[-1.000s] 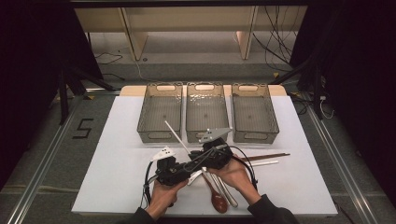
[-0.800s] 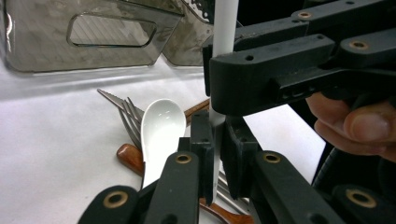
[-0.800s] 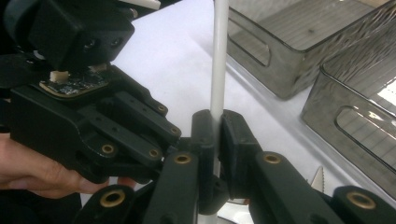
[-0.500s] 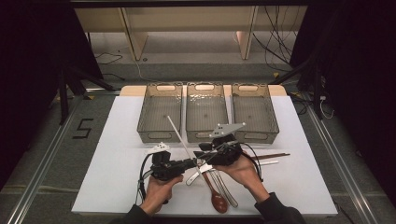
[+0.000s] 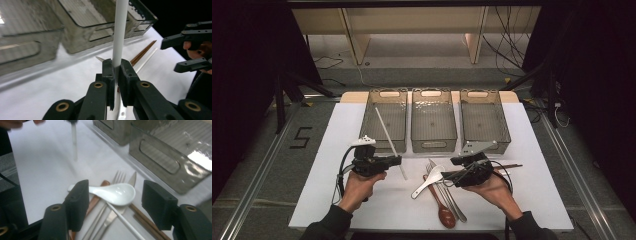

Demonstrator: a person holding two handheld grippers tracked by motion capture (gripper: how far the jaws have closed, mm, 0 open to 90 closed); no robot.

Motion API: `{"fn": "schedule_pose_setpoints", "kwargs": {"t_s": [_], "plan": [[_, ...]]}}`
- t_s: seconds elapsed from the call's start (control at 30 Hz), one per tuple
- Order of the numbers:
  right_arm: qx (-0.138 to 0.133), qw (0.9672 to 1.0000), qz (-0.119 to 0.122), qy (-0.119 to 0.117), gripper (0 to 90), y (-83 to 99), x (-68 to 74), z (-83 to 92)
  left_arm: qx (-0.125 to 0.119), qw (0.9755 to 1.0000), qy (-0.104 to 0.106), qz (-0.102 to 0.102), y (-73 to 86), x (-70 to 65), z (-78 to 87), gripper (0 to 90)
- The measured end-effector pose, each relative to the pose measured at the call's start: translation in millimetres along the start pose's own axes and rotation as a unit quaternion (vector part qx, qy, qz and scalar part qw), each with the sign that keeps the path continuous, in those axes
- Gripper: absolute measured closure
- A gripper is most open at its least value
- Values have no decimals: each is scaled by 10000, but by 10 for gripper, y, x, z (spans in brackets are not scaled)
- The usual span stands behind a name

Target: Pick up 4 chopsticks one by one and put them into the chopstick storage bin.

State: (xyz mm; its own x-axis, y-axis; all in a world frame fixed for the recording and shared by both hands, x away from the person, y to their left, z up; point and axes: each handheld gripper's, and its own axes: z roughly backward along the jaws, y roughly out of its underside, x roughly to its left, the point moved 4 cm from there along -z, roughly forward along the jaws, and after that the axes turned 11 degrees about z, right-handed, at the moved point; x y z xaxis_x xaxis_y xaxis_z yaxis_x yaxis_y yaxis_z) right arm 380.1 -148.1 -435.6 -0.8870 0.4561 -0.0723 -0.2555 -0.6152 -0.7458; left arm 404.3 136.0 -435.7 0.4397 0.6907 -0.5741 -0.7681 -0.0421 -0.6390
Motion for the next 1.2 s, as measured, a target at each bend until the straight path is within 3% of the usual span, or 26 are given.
{"fn": "schedule_pose_setpoints", "kwargs": {"t_s": [0.27,0.53,0.8,1.0,1.2], "plan": [[132,9999,-101,41,361,213,6,38,118,9994,-334,-43,-351,193,95,832],[75,9998,-148,123,337,266,42,90,-10,9988,-474,113,-712,313,159,832],[91,9997,-161,126,334,307,53,101,57,9971,-745,138,-1031,410,169,831],[66,9997,-183,155,334,318,45,121,110,9943,-1059,74,-1198,501,137,831],[61,9997,-189,148,334,330,41,128,159,9906,-1357,60,-1264,620,52,832]]}}
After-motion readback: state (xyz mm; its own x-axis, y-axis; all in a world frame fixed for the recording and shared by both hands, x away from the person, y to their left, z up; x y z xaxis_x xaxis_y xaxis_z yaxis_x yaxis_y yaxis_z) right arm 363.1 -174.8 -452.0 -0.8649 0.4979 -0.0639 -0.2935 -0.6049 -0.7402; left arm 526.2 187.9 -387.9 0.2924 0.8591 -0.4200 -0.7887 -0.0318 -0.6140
